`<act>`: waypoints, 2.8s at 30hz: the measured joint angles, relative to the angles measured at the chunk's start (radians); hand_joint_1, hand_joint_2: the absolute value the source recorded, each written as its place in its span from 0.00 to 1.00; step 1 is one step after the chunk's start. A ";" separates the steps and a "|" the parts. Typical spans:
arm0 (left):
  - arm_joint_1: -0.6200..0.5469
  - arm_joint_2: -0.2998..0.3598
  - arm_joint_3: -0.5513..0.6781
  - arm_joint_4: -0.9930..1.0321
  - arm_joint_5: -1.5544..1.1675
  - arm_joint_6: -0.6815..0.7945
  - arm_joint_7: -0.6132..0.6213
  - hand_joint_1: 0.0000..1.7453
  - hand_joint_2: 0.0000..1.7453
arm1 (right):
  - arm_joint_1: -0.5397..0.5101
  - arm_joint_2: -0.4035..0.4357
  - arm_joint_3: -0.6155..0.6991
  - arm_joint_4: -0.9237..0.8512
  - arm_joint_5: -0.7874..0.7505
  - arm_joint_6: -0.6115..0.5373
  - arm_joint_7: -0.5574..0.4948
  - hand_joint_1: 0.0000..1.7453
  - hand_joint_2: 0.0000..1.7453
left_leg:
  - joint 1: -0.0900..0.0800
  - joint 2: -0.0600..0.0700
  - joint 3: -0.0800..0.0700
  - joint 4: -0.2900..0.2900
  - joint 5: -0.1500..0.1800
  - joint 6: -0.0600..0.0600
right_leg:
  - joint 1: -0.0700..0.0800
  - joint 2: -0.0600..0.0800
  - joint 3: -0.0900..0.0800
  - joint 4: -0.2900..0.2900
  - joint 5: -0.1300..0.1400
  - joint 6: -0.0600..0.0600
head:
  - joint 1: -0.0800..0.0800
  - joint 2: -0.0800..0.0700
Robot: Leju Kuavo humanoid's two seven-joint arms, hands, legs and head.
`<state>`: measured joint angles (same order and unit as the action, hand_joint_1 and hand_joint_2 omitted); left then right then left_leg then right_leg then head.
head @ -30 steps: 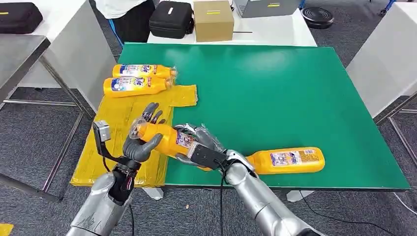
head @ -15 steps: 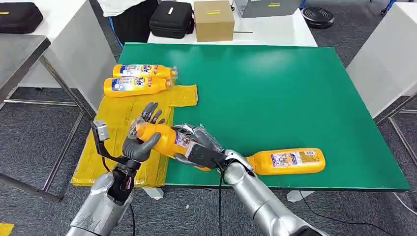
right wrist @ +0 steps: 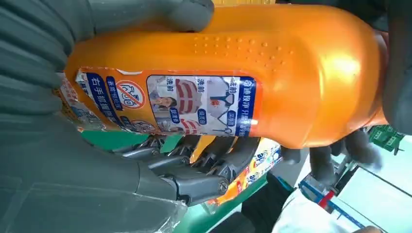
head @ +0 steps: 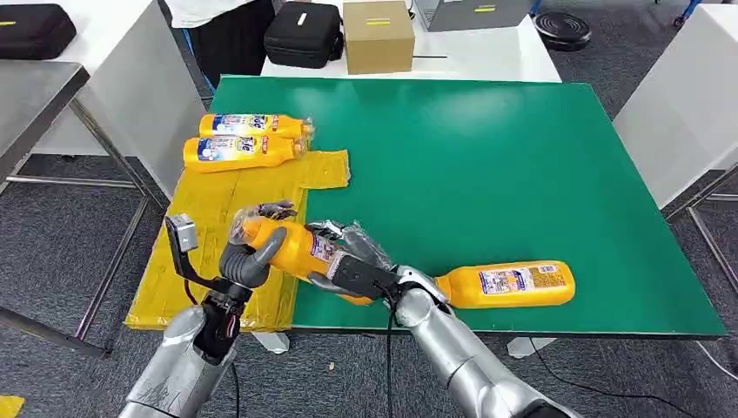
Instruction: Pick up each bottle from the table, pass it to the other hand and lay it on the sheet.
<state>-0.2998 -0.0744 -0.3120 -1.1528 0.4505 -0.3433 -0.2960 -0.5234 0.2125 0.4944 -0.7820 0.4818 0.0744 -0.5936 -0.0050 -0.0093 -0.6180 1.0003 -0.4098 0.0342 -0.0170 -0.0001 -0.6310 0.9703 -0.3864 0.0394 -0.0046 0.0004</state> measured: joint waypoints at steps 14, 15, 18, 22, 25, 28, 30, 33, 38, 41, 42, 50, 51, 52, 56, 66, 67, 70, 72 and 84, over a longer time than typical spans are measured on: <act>0.001 0.000 -0.003 -0.007 -0.014 0.002 -0.003 1.00 1.00 | -0.001 0.006 -0.009 0.011 0.000 -0.006 0.000 1.00 1.00 | 0.000 0.000 0.000 0.000 0.000 0.000 | 0.000 0.000 0.000 0.000 0.000 0.000 | 0.000 0.000; 0.001 0.000 -0.003 -0.008 -0.014 0.002 -0.003 1.00 1.00 | -0.001 0.006 -0.010 0.011 0.000 -0.007 0.000 1.00 1.00 | 0.000 0.000 0.000 0.000 0.000 0.000 | 0.000 0.000 0.000 0.000 0.000 0.000 | 0.000 0.000; 0.001 0.000 -0.003 -0.010 -0.017 0.002 -0.003 1.00 1.00 | -0.001 0.008 -0.012 0.011 0.001 -0.011 0.000 0.00 1.00 | 0.000 0.000 0.000 0.000 0.000 0.000 | 0.000 0.000 0.000 0.000 0.000 0.000 | 0.000 0.000; 0.003 0.000 -0.003 -0.019 -0.025 0.006 -0.003 1.00 1.00 | 0.001 0.013 -0.013 0.009 0.021 -0.056 0.010 0.00 0.00 | 0.000 0.000 0.000 0.000 0.000 0.000 | 0.000 0.000 0.000 0.000 0.000 0.000 | 0.000 0.000; 0.006 0.000 -0.003 -0.032 -0.031 0.010 -0.003 1.00 1.00 | 0.005 0.015 -0.022 -0.002 0.021 -0.092 0.029 0.00 0.00 | 0.000 0.000 0.000 0.000 0.000 0.000 | 0.000 0.000 0.000 0.000 0.000 0.000 | 0.000 0.000; 0.010 0.000 -0.004 -0.043 -0.031 0.011 -0.003 1.00 1.00 | 0.008 0.015 -0.032 -0.011 0.016 -0.102 0.045 0.00 0.00 | 0.000 0.000 0.000 0.000 0.000 0.000 | 0.000 0.000 0.000 0.000 0.000 0.000 | 0.000 0.000; 0.011 0.000 -0.004 -0.049 -0.032 0.013 -0.003 1.00 1.00 | 0.013 0.015 -0.041 -0.020 0.007 -0.104 0.045 0.00 0.00 | 0.000 0.000 0.000 0.000 0.000 0.000 | 0.000 0.000 0.000 0.000 0.000 0.000 | 0.000 0.000; 0.016 0.000 -0.004 -0.054 -0.039 0.018 0.002 1.00 1.00 | 0.015 0.015 -0.056 -0.035 -0.010 -0.113 0.045 0.00 0.00 | 0.000 0.000 0.000 0.000 0.000 0.000 | 0.000 0.000 0.000 0.000 0.000 0.000 | 0.000 0.000; 0.026 0.000 -0.004 -0.060 -0.042 0.018 0.005 1.00 1.00 | 0.015 0.015 -0.071 -0.055 -0.019 -0.113 0.044 0.00 0.00 | 0.000 0.000 0.000 0.000 0.000 0.000 | 0.000 0.000 0.000 0.000 0.000 0.000 | 0.000 0.000; 0.030 0.000 -0.005 -0.063 -0.042 0.018 0.005 1.00 1.00 | 0.016 0.015 -0.076 -0.061 -0.019 -0.113 0.044 0.00 0.00 | 0.000 0.001 0.000 0.000 0.000 0.000 | 0.000 0.000 0.000 0.000 0.000 0.000 | 0.000 0.000; 0.031 0.000 -0.005 -0.064 -0.042 0.018 0.005 1.00 1.00 | 0.016 0.015 -0.078 -0.063 -0.019 -0.113 0.044 0.00 0.00 | 0.000 0.001 0.000 0.000 0.000 0.000 | 0.000 0.000 0.000 0.000 0.000 0.000 | 0.000 0.000; 0.033 0.000 -0.005 -0.068 -0.044 0.021 0.007 1.00 1.00 | 0.018 0.015 -0.087 -0.072 -0.031 -0.114 0.038 0.00 0.00 | 0.000 0.000 0.000 0.000 0.000 0.000 | 0.000 0.000 0.000 0.000 0.000 0.000 | 0.000 0.000; 0.034 0.000 -0.005 -0.068 -0.045 0.022 0.007 1.00 1.00 | 0.019 0.015 -0.088 -0.075 -0.035 -0.114 0.038 0.00 0.00 | 0.000 0.000 0.000 0.000 0.000 0.000 | 0.000 0.000 0.000 0.000 0.000 0.000 | 0.000 0.000; 0.034 0.000 -0.004 -0.068 -0.046 0.023 0.008 1.00 1.00 | 0.020 0.014 -0.088 -0.078 -0.039 -0.114 0.037 0.00 0.00 | 0.000 0.000 0.000 0.000 0.000 0.000 | 0.000 0.000 0.000 0.000 0.000 0.000 | 0.000 0.000; 0.033 0.000 -0.004 -0.068 -0.094 0.092 0.002 1.00 1.00 | 0.033 0.013 -0.091 -0.106 -0.089 -0.079 0.022 0.00 0.00 | 0.000 0.000 0.000 0.000 0.000 0.000 | 0.000 0.000 -0.001 0.000 0.000 0.000 | 0.000 0.000; -0.019 -0.002 0.053 -0.052 -0.471 0.565 -0.148 1.00 1.00 | 0.097 -0.005 -0.108 -0.280 -0.168 -0.026 0.027 0.00 0.00 | 0.000 0.000 0.000 0.000 0.000 0.000 | 0.000 0.000 -0.001 0.000 0.000 0.000 | 0.000 0.000; -0.023 -0.003 0.056 -0.054 -0.572 0.650 -0.161 1.00 1.00 | 0.103 -0.007 -0.114 -0.297 -0.168 -0.028 0.031 0.00 0.00 | 0.000 0.001 0.000 0.000 0.000 0.000 | 0.000 0.000 -0.001 0.000 0.000 0.000 | 0.000 0.000; -0.025 -0.003 0.068 -0.076 -0.812 0.821 -0.164 1.00 1.00 | 0.118 -0.014 -0.134 -0.333 -0.168 -0.031 0.038 0.00 0.00 | 0.000 0.000 0.000 0.000 0.000 0.000 | 0.000 0.000 -0.001 0.000 0.000 0.000 | 0.000 0.000; -0.028 -0.004 0.068 -0.092 -0.947 0.887 -0.158 1.00 1.00 | 0.123 -0.018 -0.152 -0.352 -0.169 -0.034 0.039 0.00 0.00 | 0.000 -0.001 0.000 0.000 0.000 0.000 | 0.000 0.000 -0.001 0.000 0.000 0.000 | 0.000 0.000; -0.036 -0.016 0.035 -0.202 -1.265 0.962 -0.062 1.00 1.00 | 0.181 -0.064 -0.261 -0.461 -0.216 -0.043 0.026 0.00 0.00 | 0.000 0.000 0.000 0.000 0.000 0.000 | 0.000 0.000 -0.001 0.000 0.000 0.000 | 0.000 0.000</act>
<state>-0.3359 -0.0904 -0.2770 -1.3550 -0.8146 0.6188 -0.3577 -0.3421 0.1484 0.2338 -1.2429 0.2659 0.0313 -0.5676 -0.0053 -0.0092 -0.6184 1.0006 -0.4098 0.0341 -0.0172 -0.0001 -0.6316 0.9702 -0.3863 0.0395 -0.0050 0.0004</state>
